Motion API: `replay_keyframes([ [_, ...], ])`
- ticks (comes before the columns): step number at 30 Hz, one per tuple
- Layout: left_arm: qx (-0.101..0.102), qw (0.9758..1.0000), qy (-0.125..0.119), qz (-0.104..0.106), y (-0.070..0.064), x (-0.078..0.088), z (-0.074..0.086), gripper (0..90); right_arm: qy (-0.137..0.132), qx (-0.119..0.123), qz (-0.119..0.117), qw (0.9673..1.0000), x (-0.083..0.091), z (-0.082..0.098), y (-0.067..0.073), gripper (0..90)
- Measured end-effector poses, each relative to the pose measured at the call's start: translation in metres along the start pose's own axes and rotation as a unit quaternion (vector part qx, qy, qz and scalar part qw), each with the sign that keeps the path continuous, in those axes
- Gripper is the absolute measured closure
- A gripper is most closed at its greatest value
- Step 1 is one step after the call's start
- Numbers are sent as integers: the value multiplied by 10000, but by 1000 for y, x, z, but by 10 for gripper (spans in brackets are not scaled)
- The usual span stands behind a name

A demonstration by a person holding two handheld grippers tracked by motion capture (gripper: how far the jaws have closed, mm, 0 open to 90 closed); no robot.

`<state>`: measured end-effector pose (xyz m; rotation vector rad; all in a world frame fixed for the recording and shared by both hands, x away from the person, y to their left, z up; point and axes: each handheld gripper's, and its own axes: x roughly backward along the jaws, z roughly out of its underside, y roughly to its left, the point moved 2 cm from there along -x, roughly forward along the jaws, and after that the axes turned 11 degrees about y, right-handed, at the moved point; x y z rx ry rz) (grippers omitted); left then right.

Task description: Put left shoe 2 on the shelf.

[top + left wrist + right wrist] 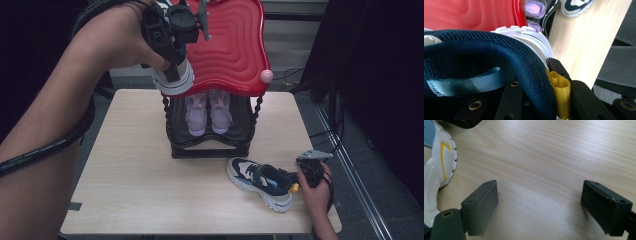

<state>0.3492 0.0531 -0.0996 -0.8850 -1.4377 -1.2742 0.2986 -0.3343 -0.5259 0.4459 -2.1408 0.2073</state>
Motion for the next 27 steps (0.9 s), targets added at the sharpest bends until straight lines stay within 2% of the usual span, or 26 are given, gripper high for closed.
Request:
replay_keyframes([
  [12,-320,9993,41,-186,15,-5,-18,751,5,-2,16,10000,0,0,0,141],
  [13,-303,9994,60,-166,16,-5,-19,750,5,0,16,10000,0,0,0,140],
  [14,-401,9990,56,-207,18,-5,-20,750,5,-2,11,10000,0,0,0,140],
  [16,-395,9990,64,-176,18,-8,-23,750,6,-3,12,10000,0,0,0,140],
  [19,-537,9982,98,-234,22,-9,-28,749,5,-2,13,10000,0,0,0,141],
  [20,-489,9985,71,-244,22,-10,-28,749,6,0,15,10000,0,0,0,141],
  [21,-556,9980,104,-273,24,-11,-30,749,4,-3,12,10000,0,0,0,140],
  [27,-605,9977,107,-279,32,-17,-38,747,6,-2,13,10000,0,0,0,140],
])
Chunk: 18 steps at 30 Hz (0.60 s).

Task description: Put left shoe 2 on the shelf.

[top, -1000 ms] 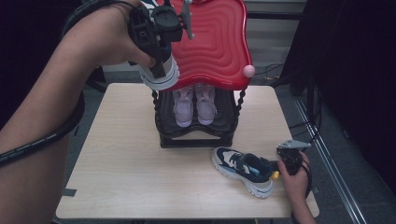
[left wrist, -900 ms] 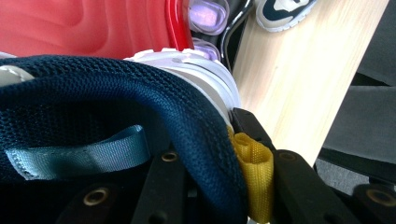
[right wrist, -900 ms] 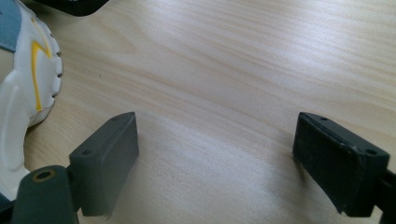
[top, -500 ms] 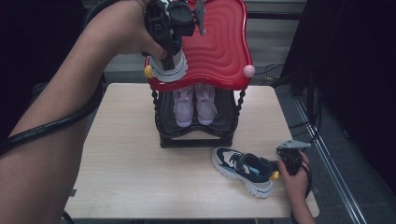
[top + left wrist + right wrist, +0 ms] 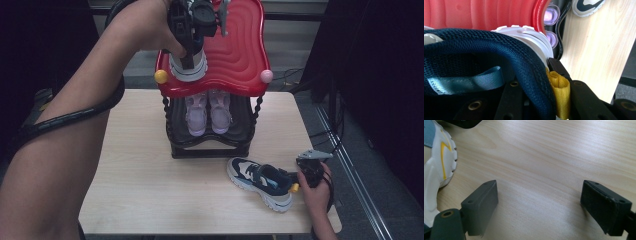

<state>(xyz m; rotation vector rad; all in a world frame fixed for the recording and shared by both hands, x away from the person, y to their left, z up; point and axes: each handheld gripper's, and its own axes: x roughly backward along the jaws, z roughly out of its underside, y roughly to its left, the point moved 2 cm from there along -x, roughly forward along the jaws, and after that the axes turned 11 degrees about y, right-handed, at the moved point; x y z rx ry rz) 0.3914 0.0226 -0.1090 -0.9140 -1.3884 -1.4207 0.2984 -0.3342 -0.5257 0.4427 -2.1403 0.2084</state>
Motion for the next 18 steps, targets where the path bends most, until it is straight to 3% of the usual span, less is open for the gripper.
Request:
replay_keyframes([
  [18,-213,9998,44,-16,16,-14,-17,743,8,10,-1,10000,0,0,0,140],
])
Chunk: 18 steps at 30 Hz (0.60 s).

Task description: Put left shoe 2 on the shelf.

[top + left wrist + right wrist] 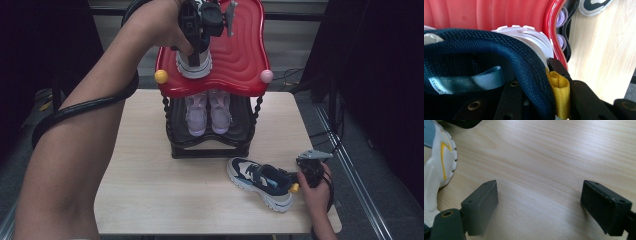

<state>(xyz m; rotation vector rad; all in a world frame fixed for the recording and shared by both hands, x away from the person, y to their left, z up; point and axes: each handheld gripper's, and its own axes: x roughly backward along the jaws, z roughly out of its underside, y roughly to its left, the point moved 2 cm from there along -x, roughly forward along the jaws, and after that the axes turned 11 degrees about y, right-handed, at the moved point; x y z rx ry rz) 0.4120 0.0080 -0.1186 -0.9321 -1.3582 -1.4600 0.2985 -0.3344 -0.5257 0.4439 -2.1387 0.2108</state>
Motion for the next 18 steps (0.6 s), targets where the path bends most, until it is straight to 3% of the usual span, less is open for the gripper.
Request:
replay_keyframes([
  [5,-47,9999,-7,-117,3,0,-2,739,3,-6,1,10000,0,0,0,140],
  [7,-34,9999,-24,-100,4,-1,-4,739,3,-7,1,10000,0,0,0,140],
  [8,-130,9999,31,-93,5,-1,-4,739,2,-6,1,10000,0,0,0,140],
  [10,-72,9999,-71,-55,4,-4,-5,737,-3,2,-4,10000,0,0,0,140],
  [13,-185,9998,1,-86,7,-5,-7,736,-1,-2,-12,10000,0,0,0,140],
  [17,-113,9999,-33,-81,8,-8,-8,731,-4,0,-7,10000,0,0,0,140],
  [18,-195,9997,8,-129,10,-7,-8,727,-1,-3,-4,10000,0,0,0,140],
])
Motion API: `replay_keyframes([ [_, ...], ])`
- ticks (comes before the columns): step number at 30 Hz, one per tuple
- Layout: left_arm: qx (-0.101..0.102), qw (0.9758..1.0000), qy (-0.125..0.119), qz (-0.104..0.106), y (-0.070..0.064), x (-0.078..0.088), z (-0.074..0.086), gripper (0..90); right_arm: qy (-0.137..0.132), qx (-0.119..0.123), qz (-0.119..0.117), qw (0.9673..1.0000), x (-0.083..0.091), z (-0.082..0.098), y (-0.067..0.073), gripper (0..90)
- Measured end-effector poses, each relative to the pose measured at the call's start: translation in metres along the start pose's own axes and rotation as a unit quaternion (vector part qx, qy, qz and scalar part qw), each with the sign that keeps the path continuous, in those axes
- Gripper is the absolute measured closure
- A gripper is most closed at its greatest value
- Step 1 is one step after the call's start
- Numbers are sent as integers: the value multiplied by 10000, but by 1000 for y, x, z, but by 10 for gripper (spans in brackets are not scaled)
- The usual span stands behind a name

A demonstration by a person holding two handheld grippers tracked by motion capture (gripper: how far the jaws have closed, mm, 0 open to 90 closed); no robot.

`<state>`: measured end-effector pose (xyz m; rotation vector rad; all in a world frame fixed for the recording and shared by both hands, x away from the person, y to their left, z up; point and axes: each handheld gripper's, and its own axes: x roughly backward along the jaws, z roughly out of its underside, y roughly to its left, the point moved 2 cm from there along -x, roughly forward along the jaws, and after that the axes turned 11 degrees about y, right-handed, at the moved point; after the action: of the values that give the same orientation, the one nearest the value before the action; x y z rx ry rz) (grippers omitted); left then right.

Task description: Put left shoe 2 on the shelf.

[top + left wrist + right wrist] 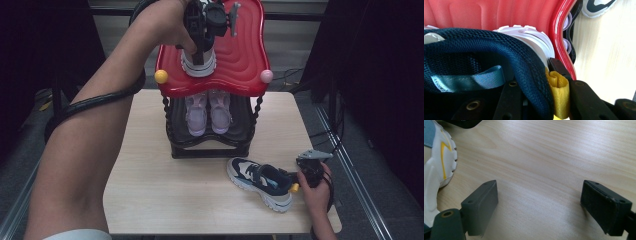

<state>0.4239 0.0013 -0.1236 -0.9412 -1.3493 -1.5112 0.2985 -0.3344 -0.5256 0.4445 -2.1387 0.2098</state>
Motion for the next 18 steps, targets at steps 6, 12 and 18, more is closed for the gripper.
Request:
replay_keyframes([
  [6,46,10000,-39,75,1,-2,2,718,5,-5,2,10000,0,0,0,140],
  [12,-5,10000,-5,99,2,-4,4,710,-7,12,9,10000,0,0,0,140],
  [18,65,9999,-81,132,2,-6,6,709,-12,26,12,10000,0,0,0,140],
])
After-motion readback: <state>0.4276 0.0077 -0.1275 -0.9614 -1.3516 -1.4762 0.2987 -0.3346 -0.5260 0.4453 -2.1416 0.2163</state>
